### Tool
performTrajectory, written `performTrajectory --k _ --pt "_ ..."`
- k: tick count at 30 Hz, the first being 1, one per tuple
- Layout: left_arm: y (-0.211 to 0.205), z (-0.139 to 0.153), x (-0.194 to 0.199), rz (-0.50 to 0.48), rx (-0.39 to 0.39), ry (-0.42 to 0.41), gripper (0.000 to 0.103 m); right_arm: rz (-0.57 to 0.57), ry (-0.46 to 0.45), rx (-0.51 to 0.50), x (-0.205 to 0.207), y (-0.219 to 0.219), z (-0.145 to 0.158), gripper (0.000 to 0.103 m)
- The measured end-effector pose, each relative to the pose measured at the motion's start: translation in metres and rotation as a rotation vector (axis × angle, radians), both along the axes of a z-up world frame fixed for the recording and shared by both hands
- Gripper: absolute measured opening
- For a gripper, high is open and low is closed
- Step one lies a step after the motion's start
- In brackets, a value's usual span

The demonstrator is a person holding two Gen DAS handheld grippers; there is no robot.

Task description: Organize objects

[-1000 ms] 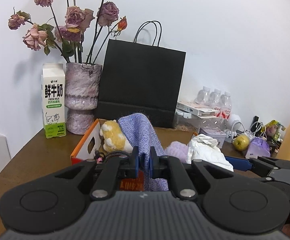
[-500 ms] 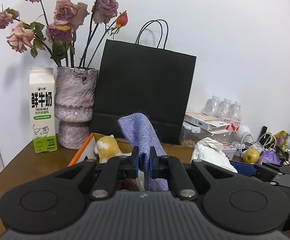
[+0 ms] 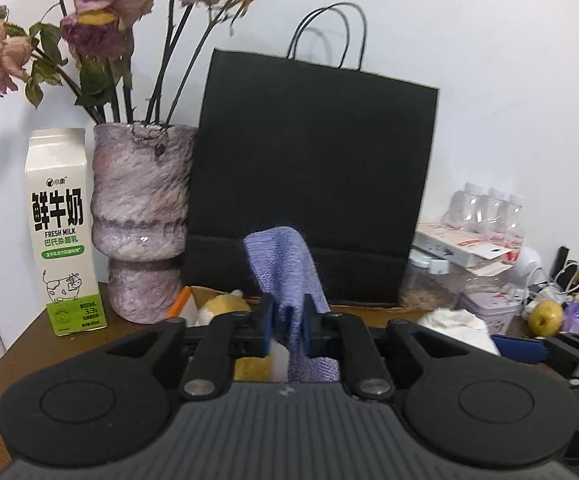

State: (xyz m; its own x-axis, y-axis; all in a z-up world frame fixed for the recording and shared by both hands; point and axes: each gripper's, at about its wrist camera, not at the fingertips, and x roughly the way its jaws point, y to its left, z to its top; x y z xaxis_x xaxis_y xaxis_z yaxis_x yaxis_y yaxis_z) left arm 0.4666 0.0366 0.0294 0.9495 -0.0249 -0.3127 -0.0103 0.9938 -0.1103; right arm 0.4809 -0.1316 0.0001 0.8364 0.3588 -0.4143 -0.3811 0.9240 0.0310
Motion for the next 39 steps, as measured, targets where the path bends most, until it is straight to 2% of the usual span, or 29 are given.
performTrajectory --k 1,2,3,4,7,17,26,39 --pt "0.002 -0.002 0.002 0.013 0.006 0.005 0.048 -0.002 0.006 -0.001 0.001 0.000 -0.001 0.093" --pt "0.004 -0.002 0.003 0.026 0.010 0.006 0.065 -0.005 0.009 -0.001 0.001 -0.001 -0.002 0.098" --pt "0.005 -0.003 0.002 0.041 0.016 -0.002 0.098 -0.013 0.010 0.004 0.001 -0.002 -0.002 0.101" --pt "0.007 -0.003 0.001 0.055 0.027 -0.019 0.103 -0.019 0.009 0.010 0.001 -0.003 -0.002 0.103" --pt "0.008 -0.001 -0.002 0.071 0.066 -0.029 0.103 -0.028 0.008 0.024 -0.002 -0.008 0.001 0.103" --pt "0.016 0.001 -0.022 0.060 0.067 -0.006 0.103 -0.017 -0.013 0.027 -0.023 -0.011 0.008 0.103" --pt "0.017 0.015 -0.086 0.036 0.068 -0.032 0.103 0.003 -0.058 0.015 -0.081 -0.017 0.019 0.103" --pt "0.018 0.017 -0.186 0.037 0.061 0.016 0.103 -0.016 -0.078 0.034 -0.183 -0.031 0.029 0.103"
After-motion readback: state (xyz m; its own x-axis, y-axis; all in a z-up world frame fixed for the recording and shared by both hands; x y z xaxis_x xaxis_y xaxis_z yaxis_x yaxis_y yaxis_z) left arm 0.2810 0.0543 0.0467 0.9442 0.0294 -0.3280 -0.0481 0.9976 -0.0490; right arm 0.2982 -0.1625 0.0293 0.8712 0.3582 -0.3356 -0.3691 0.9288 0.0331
